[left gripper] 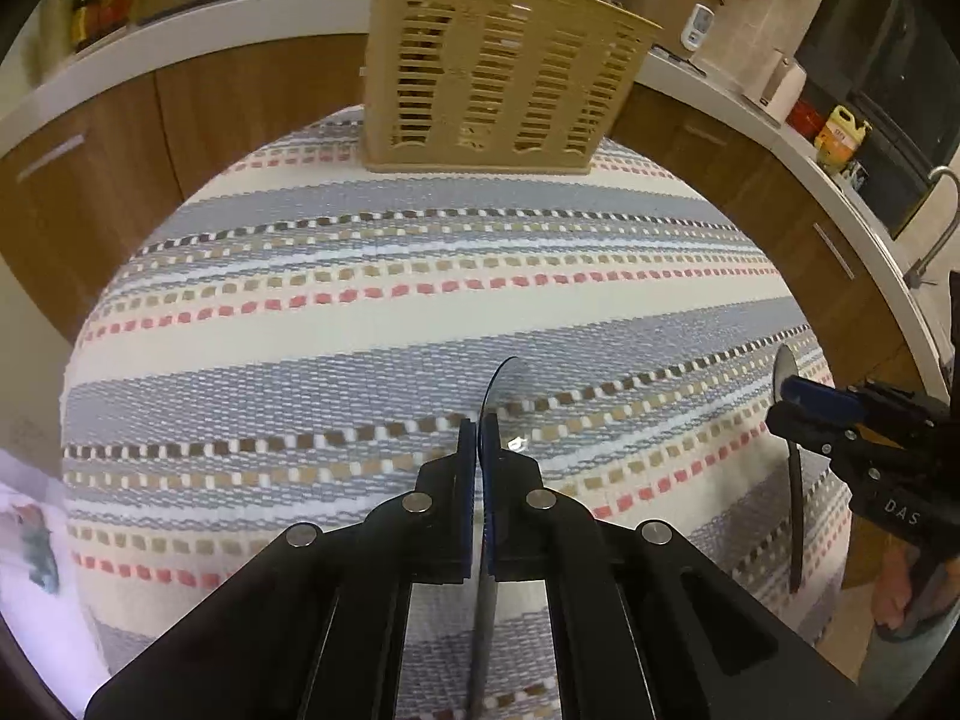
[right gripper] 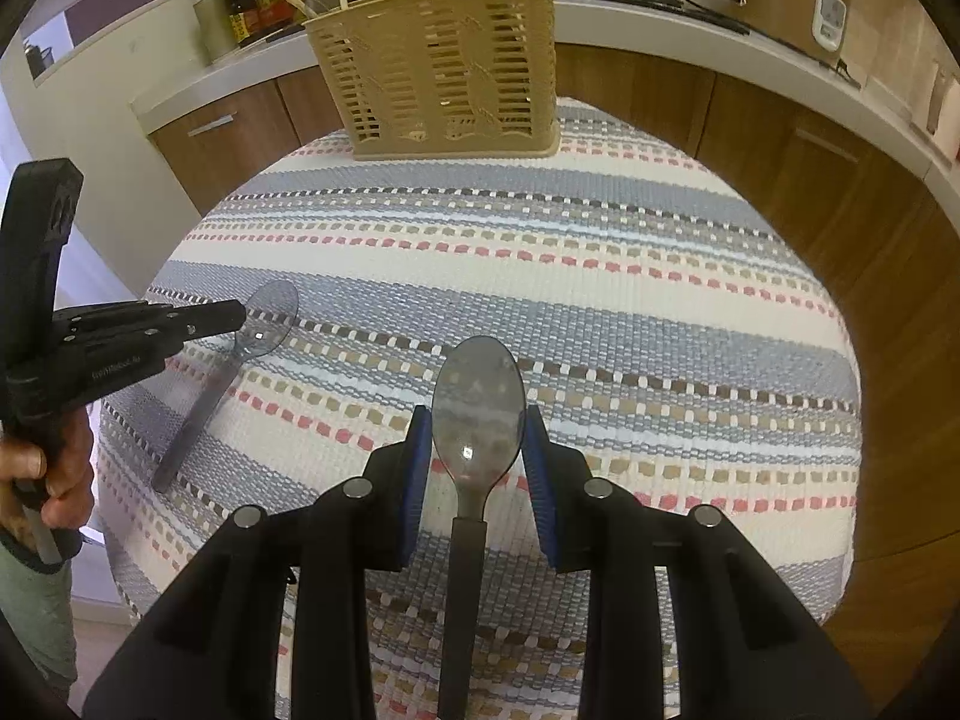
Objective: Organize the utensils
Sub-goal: 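Lift the clear spoon with the left gripper while the right gripper lifts the black spoon toward the basket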
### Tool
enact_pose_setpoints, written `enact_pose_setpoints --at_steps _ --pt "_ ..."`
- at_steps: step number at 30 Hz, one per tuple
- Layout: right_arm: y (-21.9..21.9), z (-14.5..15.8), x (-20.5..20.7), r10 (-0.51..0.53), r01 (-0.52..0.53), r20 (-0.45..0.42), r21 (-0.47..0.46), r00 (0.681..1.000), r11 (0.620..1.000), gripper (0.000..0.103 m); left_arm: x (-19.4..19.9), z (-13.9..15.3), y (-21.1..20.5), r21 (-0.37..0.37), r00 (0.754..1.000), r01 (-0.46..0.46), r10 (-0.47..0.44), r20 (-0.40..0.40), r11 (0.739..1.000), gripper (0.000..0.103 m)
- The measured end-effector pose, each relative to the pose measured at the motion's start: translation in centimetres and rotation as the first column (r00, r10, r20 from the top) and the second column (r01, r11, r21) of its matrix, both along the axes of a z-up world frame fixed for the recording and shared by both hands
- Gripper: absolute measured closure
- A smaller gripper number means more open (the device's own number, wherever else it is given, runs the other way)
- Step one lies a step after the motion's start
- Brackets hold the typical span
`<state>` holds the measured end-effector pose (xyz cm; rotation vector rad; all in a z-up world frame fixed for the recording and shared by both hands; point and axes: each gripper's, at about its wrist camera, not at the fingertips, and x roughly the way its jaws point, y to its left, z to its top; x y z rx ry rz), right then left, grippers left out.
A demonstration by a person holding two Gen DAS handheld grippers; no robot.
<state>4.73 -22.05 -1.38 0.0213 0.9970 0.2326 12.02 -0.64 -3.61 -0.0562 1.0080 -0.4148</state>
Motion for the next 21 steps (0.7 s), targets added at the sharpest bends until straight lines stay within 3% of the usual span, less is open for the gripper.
enact_pose_setpoints --at_steps 2,4,7,11,14,17,18,19,21 --pt "0.1 -0.1 0.0 0.002 -0.002 -0.003 0.002 1.0 1.0 0.076 0.1 0.0 0.8 0.002 1.0 -0.008 0.008 -0.001 1.0 0.093" --pt "0.2 -0.1 0.1 0.006 -0.006 -0.007 0.007 1.0 1.0 0.075 0.1 0.2 1.4 -0.018 1.0 -0.011 0.011 -0.002 1.0 0.074" --pt "0.4 -0.2 0.3 0.013 -0.013 -0.01 0.0 1.0 1.0 0.076 0.1 0.5 1.4 -0.023 1.0 0.005 -0.005 0.001 1.0 0.058" --pt "0.5 -0.3 0.4 0.016 -0.016 -0.015 -0.006 1.0 1.0 0.075 0.5 0.5 -1.1 0.067 0.999 0.032 -0.032 0.008 0.997 0.043" --pt "0.6 -0.5 0.6 0.02 -0.02 -0.022 -0.011 1.0 1.0 0.076 1.4 -0.6 -3.0 0.147 0.998 0.061 -0.057 -0.031 0.987 0.045" --pt "0.7 -0.5 0.7 0.025 -0.025 -0.019 -0.015 1.0 1.0 0.076 1.5 -1.2 -4.4 0.223 0.997 0.071 -0.064 -0.036 0.972 0.053" --pt "0.7 -0.4 0.7 0.025 -0.025 -0.016 -0.013 1.0 1.0 0.076 1.4 -1.2 -4.7 0.252 0.997 0.07 -0.064 -0.031 0.965 0.061" --pt "0.7 -0.2 0.8 0.026 -0.026 -0.011 -0.009 1.0 1.0 0.076 1.3 -1.1 -5.0 0.255 0.997 0.079 -0.075 -0.028 0.964 0.072" --pt "0.7 0.0 0.8 0.027 -0.027 0.002 -0.003 1.0 1.0 0.075 1.2 -1.0 -4.9 0.246 0.998 0.068 -0.063 -0.026 0.967 0.072"
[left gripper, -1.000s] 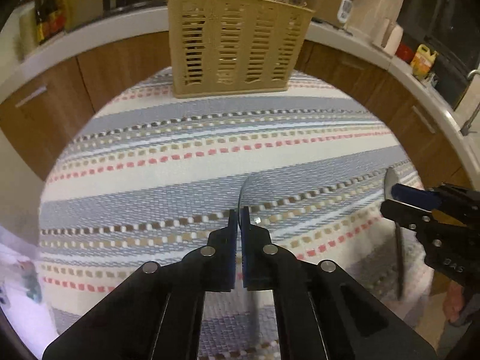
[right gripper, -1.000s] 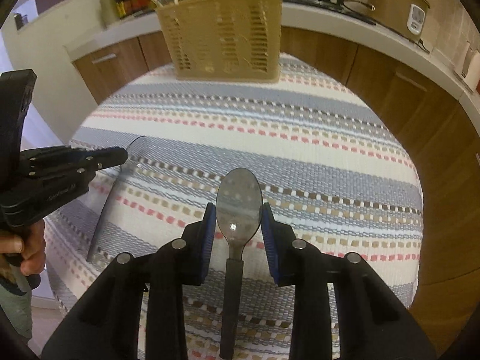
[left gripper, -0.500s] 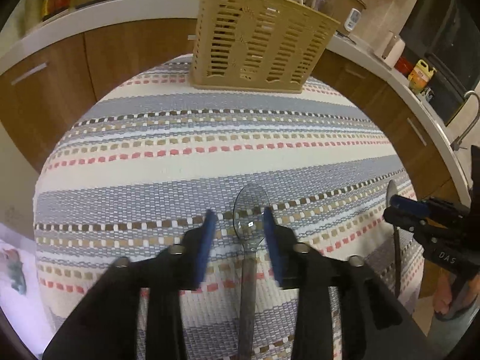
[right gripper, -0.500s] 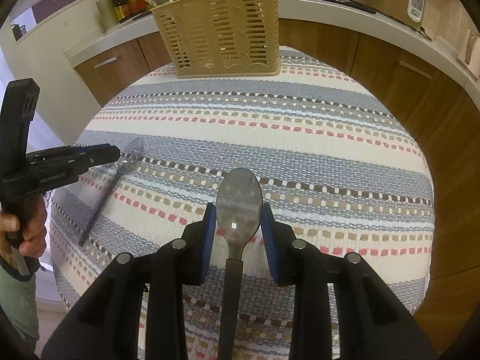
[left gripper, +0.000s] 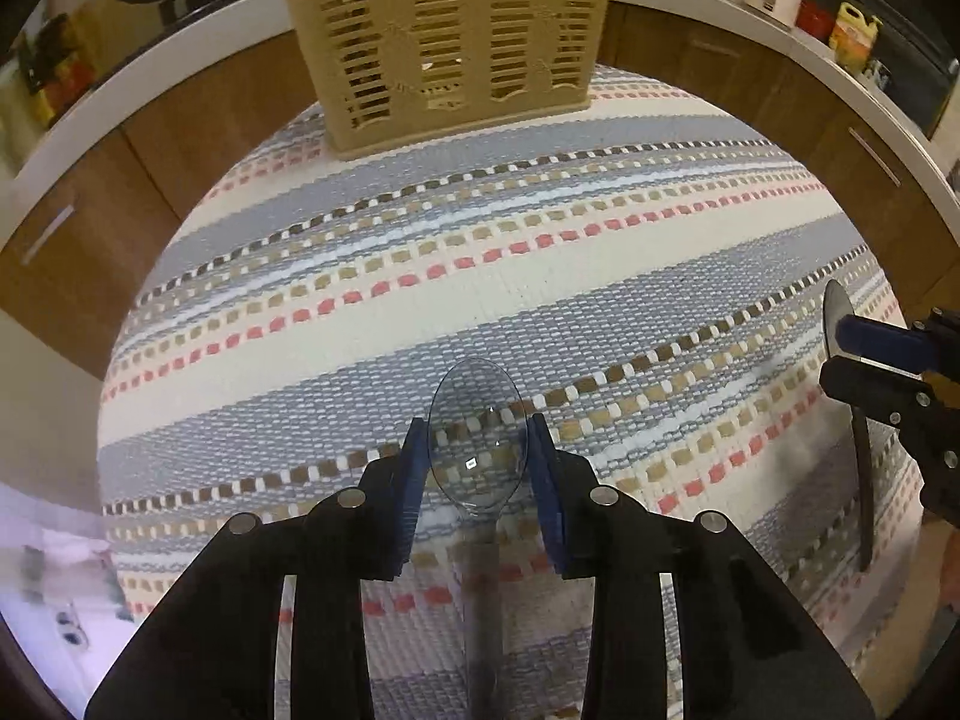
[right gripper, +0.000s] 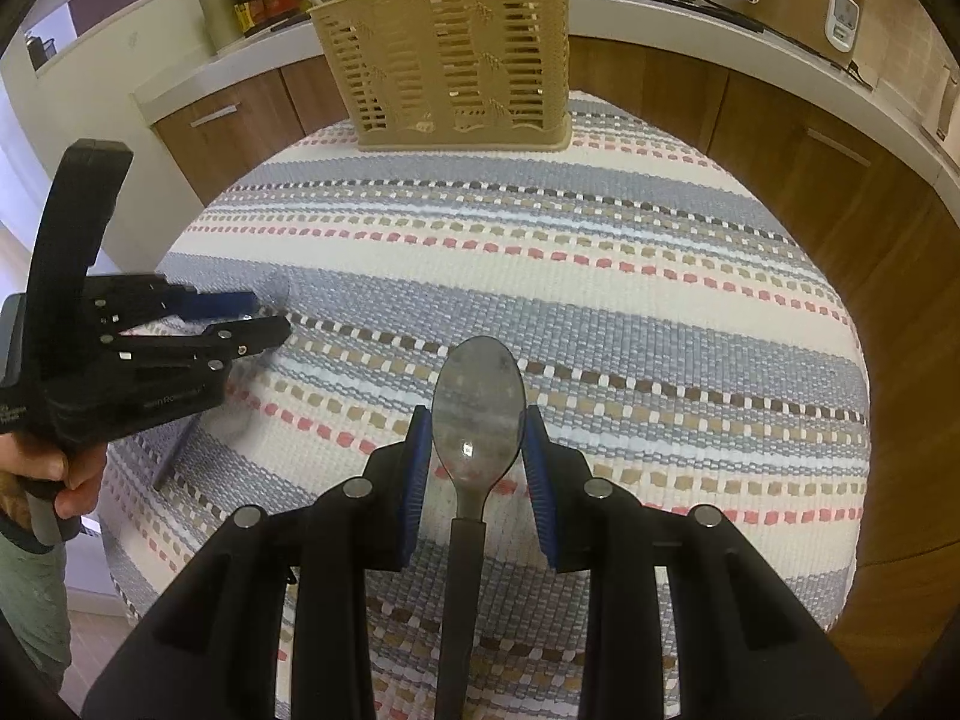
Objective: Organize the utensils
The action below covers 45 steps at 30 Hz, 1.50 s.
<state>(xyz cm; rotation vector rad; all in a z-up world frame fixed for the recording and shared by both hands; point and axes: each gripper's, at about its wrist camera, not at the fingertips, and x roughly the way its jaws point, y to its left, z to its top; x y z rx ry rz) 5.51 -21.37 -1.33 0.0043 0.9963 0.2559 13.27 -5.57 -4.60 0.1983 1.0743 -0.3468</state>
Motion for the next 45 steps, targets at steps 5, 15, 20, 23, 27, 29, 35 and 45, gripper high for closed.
enact_pose_setpoints --at_steps 5,15,20,23,27,29,35,45 --pt "0.1 2.0 -0.6 0.024 -0.027 0.081 0.038 0.996 0.999 0.076 -1.0 2.0 0.9 -0.11 0.993 -0.017 0.029 0.111 0.994 0.073" --pt "0.8 8.3 0.7 0.049 -0.082 0.271 0.111 0.961 0.99 0.1 -1.6 10.9 4.3 -0.366 0.901 -0.026 0.18 0.394 0.93 0.073" --pt "1.0 10.4 4.0 0.049 -0.098 0.31 0.143 0.949 0.985 0.1 -0.8 15.0 5.3 -0.44 0.848 -0.024 0.251 0.467 0.898 0.072" --pt "1.2 9.6 6.0 0.086 -0.121 0.247 0.134 0.965 0.984 0.1 0.3 15.6 6.3 -0.453 0.84 -0.035 0.272 0.469 0.891 0.072" --pt "1.0 6.7 8.0 0.067 -0.084 0.133 0.134 0.989 0.987 0.096 0.5 14.3 7.7 -0.465 0.847 -0.057 0.289 0.446 0.883 0.072" --pt "0.8 4.9 9.4 0.045 -0.052 0.045 0.171 0.998 0.984 0.082 0.9 13.3 8.8 -0.488 0.858 -0.066 0.299 0.418 0.87 0.072" --pt "3.6 0.7 12.8 0.022 -0.007 -0.089 0.165 0.996 0.986 0.054 1.5 11.4 9.7 -0.482 0.871 -0.051 0.276 0.407 0.874 0.072" --pt "10.2 -2.5 16.9 -0.026 0.005 -0.169 -0.123 0.985 0.992 0.057 2.2 9.8 10.9 -0.483 0.898 -0.02 0.229 0.376 0.875 0.072"
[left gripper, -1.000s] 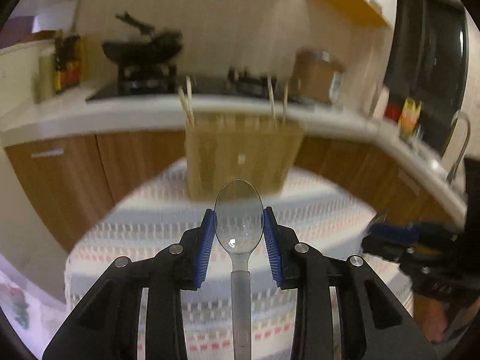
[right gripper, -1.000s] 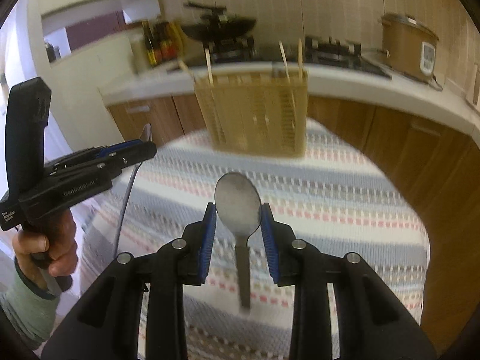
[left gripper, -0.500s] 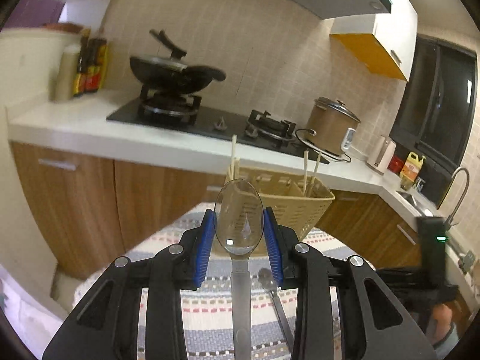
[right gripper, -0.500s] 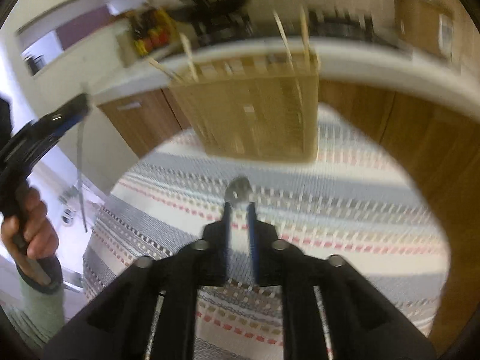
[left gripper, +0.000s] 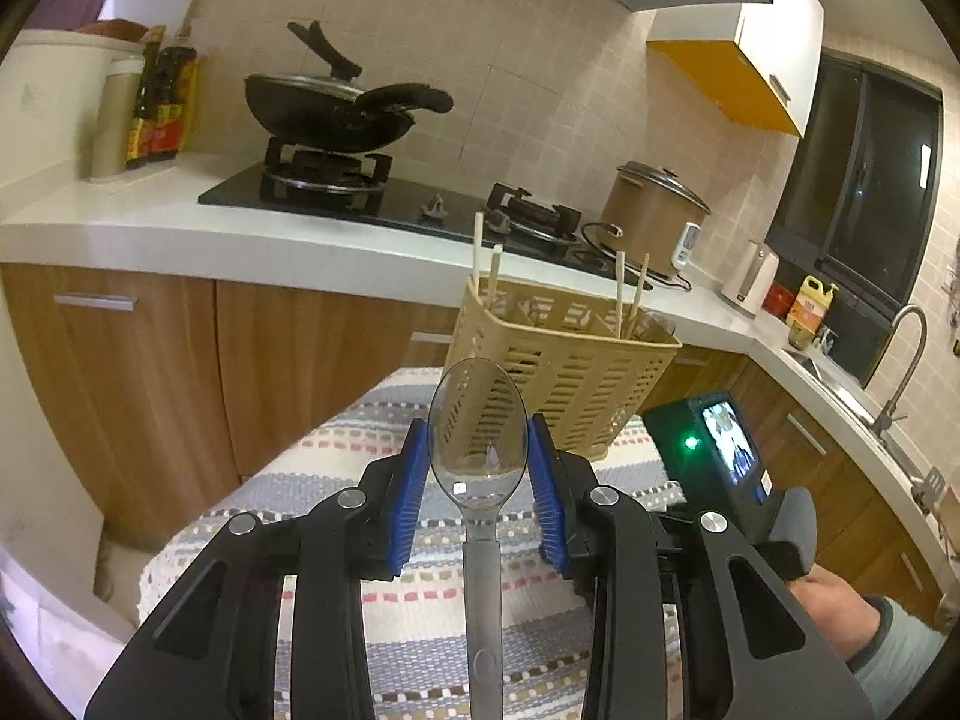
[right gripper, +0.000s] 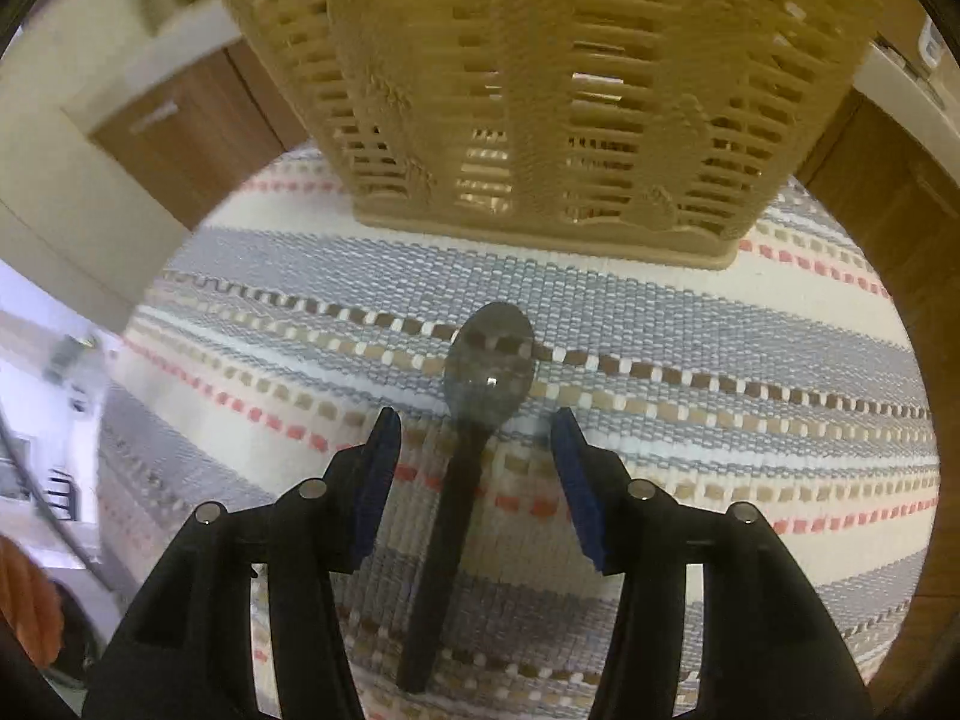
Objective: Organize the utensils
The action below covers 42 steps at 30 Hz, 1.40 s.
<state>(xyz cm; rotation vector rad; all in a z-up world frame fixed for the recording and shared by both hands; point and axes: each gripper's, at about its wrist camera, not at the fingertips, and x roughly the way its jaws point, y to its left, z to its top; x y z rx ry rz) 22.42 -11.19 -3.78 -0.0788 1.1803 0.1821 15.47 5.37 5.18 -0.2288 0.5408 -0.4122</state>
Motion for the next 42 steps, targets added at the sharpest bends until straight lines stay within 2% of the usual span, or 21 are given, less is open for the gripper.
enact_pose_setpoints --at_steps 1,4,6,10,11,13,20,24,26,29,35,37,39,42 --pt "0.5 -0.1 0.0 0.007 -0.007 0.012 -0.043 1.0 0.999 0.063 0.1 -0.1 0.1 -0.003 1.0 -0.001 0.001 -0.004 1.0 0.072" --pt "1.2 -0.1 -0.1 0.045 -0.045 0.01 -0.042 0.999 0.998 0.084 0.2 -0.4 0.2 -0.003 1.0 0.002 -0.002 -0.013 1.0 0.072" --pt "1.1 -0.2 -0.3 0.049 -0.048 0.013 -0.038 0.999 0.998 0.089 0.2 -0.5 0.2 -0.001 1.0 0.001 -0.001 -0.013 1.0 0.072" --pt "0.0 0.2 -1.1 0.054 -0.055 0.034 0.039 0.998 0.998 0.095 0.1 -0.3 0.2 -0.011 1.0 -0.003 0.003 -0.005 1.0 0.072" --pt "-0.5 0.6 -1.5 0.058 -0.061 0.048 0.067 0.997 0.996 0.101 0.1 -0.1 0.2 -0.017 1.0 -0.005 0.005 -0.004 1.0 0.072" --pt "-1.4 1.4 -2.5 0.068 -0.077 0.074 0.13 0.995 0.989 0.103 0.0 0.3 0.1 -0.023 1.0 -0.005 0.005 0.006 1.0 0.072" --pt "-3.9 3.3 -4.7 0.077 -0.113 0.159 0.228 0.984 0.967 0.103 -0.6 2.3 -0.6 -0.027 0.997 -0.024 0.026 0.067 0.999 0.072" --pt "-4.5 3.8 -4.2 0.079 -0.123 0.195 0.225 0.978 0.967 0.103 -0.6 2.8 -0.9 -0.014 0.997 -0.036 0.037 0.074 0.999 0.072" --pt "-4.4 3.6 -3.8 0.081 -0.117 0.169 0.212 0.982 0.97 0.101 -0.6 2.8 -0.9 -0.014 0.997 -0.041 0.042 0.07 0.999 0.072" --pt "-2.9 2.2 -2.6 0.121 -0.137 0.094 0.184 0.988 0.973 0.093 -0.6 2.5 -0.8 -0.013 0.997 -0.04 0.041 0.062 0.999 0.072" --pt "-1.9 0.6 -1.8 0.114 -0.119 0.039 0.13 0.993 0.984 0.088 -0.6 2.0 -0.6 -0.01 0.998 -0.022 0.023 0.056 1.0 0.072" --pt "-1.5 0.8 -1.7 0.106 -0.11 0.054 0.087 0.993 0.99 0.077 -0.7 1.9 -0.4 -0.014 0.998 -0.013 0.014 0.058 1.0 0.072" --pt "-1.0 0.2 -1.3 0.1 -0.103 0.047 0.069 0.994 0.992 0.055 -0.7 1.8 -0.2 -0.019 0.998 -0.007 0.008 0.059 1.0 0.072" --pt "-0.4 -0.7 -0.8 0.094 -0.095 0.014 0.044 0.995 0.995 0.056 -0.7 1.6 0.0 -0.027 0.998 -0.004 0.005 0.056 1.0 0.072"
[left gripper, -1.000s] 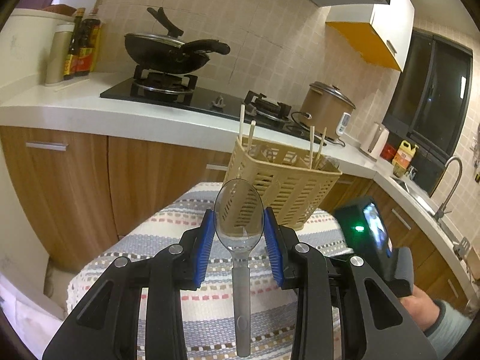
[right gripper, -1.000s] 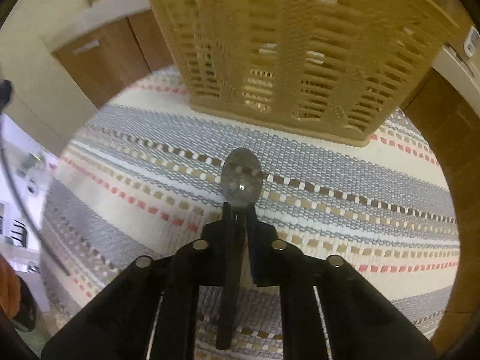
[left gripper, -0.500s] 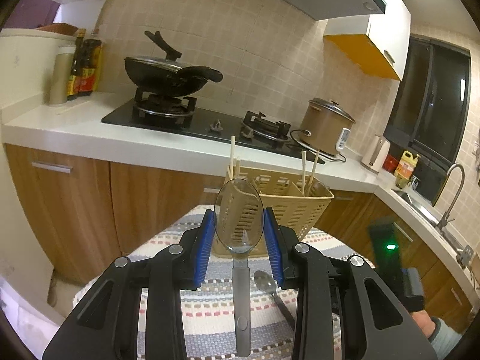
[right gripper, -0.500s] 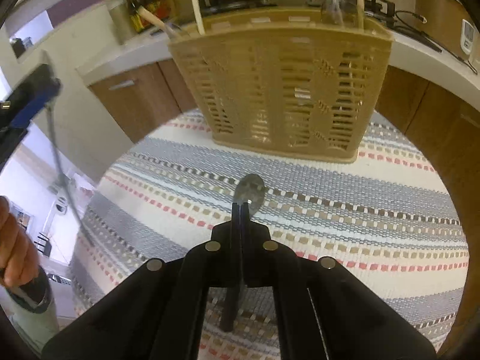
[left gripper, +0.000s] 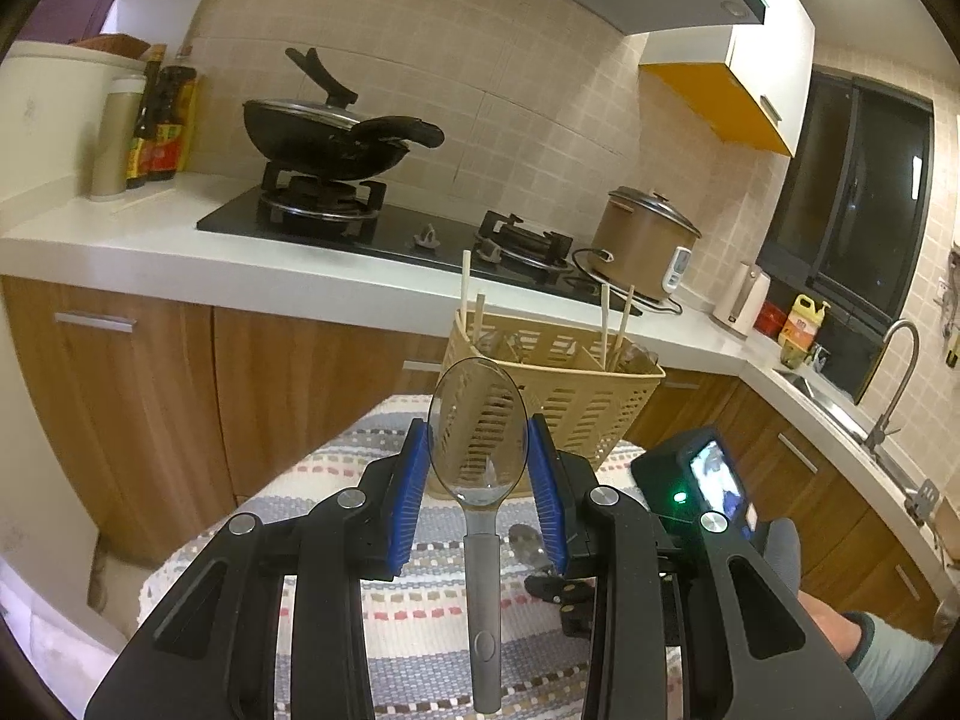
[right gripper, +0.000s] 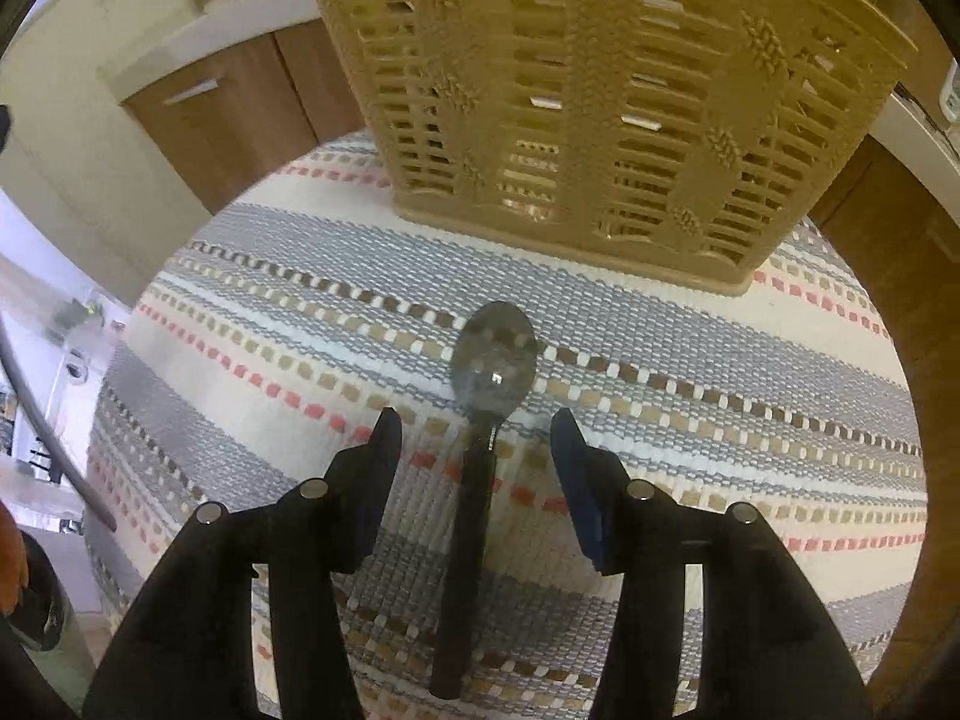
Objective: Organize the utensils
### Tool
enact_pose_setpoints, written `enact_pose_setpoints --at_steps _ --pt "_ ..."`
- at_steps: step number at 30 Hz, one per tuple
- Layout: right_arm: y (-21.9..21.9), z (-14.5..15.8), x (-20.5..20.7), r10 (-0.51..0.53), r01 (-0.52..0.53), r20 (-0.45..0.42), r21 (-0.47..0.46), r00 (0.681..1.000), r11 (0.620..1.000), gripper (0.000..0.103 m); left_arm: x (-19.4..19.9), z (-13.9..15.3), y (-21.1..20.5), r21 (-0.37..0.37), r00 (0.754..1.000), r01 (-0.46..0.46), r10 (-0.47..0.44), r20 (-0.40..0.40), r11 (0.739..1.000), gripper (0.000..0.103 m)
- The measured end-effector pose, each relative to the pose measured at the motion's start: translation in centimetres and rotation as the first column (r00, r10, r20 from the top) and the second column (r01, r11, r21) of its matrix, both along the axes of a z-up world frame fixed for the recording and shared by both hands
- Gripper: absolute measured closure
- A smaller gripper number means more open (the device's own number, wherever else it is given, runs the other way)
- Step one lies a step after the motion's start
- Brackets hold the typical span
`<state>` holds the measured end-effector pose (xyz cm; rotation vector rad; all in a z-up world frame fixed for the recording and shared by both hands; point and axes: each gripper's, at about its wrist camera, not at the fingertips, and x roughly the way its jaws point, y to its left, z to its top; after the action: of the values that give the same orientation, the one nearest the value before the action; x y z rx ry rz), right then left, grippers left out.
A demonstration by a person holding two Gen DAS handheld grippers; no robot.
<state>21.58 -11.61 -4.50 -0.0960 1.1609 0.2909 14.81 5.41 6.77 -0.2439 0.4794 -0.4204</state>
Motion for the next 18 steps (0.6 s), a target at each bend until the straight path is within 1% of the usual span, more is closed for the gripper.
enact_pose_setpoints --at_steps 1,2,3,4,7,9,11,12,18 --pt "0.6 -0.2 0.0 0.001 0.0 0.018 -0.033 1.0 0.999 0.062 0.0 -0.1 0.1 -0.002 1.0 0.0 0.0 -0.002 1.0 0.072" --pt "1.3 -0.3 0.0 0.006 -0.003 0.038 -0.087 0.999 0.996 0.073 0.1 -0.2 0.1 -0.003 1.0 -0.001 0.001 -0.005 1.0 0.072" --pt "1.9 -0.5 0.1 0.025 -0.021 0.036 -0.087 0.999 0.996 0.086 0.1 -0.4 0.2 -0.005 1.0 0.0 0.0 -0.009 1.0 0.072" --pt "2.3 -0.5 0.1 0.043 -0.041 0.027 -0.074 0.999 0.996 0.092 0.1 -0.4 0.1 -0.005 1.0 0.001 -0.001 -0.011 1.0 0.072" --pt "2.9 -0.8 0.0 0.056 -0.052 0.04 -0.099 0.998 0.994 0.094 0.0 -0.5 0.1 -0.001 1.0 0.006 -0.006 -0.009 1.0 0.072" --pt "2.4 -0.9 0.0 0.049 -0.047 0.031 -0.06 0.998 0.997 0.094 -0.1 -0.4 0.1 0.003 1.0 0.007 -0.007 -0.003 1.0 0.072" --pt "1.6 -0.7 -0.3 0.05 -0.051 0.021 0.014 0.999 0.999 0.094 -0.2 -0.3 0.1 0.004 1.0 0.005 -0.005 -0.001 1.0 0.072" --pt "1.2 -0.4 -0.6 0.054 -0.056 0.03 0.049 0.998 0.997 0.094 -0.1 -0.3 0.2 0.003 1.0 0.004 -0.004 -0.003 1.0 0.072" --pt "-0.5 2.2 -3.3 0.053 -0.071 0.117 0.16 0.992 0.985 0.094 -0.2 0.2 0.1 0.005 1.0 -0.006 0.006 0.004 1.0 0.072"
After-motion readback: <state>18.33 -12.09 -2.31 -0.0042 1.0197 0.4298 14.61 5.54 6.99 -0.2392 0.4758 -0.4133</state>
